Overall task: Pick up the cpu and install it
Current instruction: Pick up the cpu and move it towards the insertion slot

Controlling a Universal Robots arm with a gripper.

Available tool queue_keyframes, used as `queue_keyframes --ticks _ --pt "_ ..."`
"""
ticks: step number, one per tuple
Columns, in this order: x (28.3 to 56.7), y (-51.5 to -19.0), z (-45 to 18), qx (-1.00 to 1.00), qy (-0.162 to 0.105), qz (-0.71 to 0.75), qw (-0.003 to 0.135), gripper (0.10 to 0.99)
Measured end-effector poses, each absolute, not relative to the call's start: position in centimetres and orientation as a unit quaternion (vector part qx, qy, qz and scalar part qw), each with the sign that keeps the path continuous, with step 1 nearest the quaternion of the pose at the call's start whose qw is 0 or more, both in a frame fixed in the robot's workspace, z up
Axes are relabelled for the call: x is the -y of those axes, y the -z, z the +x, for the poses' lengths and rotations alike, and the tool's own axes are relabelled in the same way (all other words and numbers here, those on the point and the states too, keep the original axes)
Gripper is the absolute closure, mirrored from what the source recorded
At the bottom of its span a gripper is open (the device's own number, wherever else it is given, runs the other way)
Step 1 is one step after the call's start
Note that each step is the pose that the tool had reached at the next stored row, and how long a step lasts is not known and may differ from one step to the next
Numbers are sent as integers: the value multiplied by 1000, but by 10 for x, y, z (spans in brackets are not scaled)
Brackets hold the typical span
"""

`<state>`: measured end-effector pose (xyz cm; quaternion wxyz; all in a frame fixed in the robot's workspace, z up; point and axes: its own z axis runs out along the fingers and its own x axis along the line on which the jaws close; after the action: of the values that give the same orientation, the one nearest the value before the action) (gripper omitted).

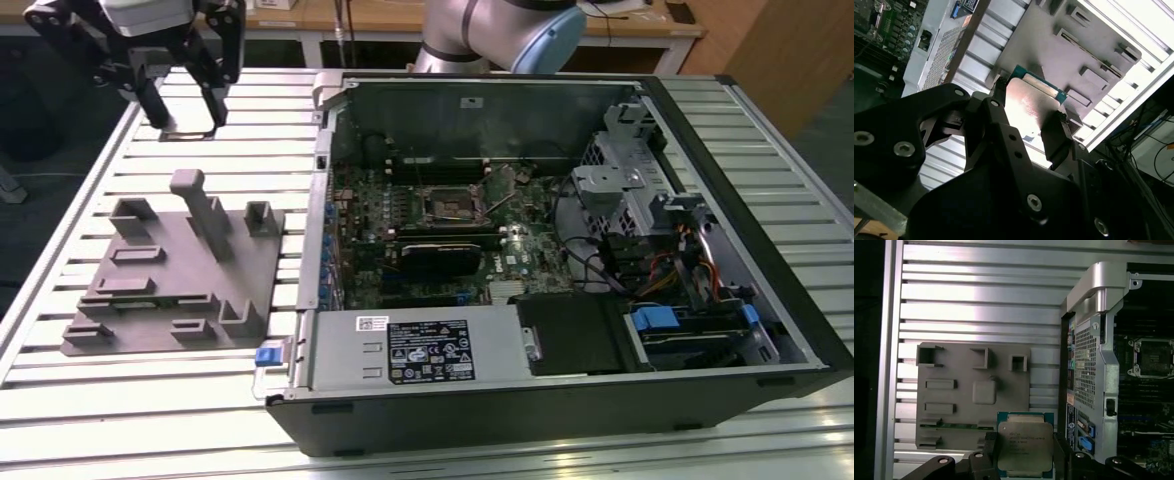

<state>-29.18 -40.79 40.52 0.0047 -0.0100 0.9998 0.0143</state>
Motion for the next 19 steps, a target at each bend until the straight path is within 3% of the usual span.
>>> queue_keyframes --ticks 19 --pt "408 -404 -278 -1000 -14 -10 5 553"
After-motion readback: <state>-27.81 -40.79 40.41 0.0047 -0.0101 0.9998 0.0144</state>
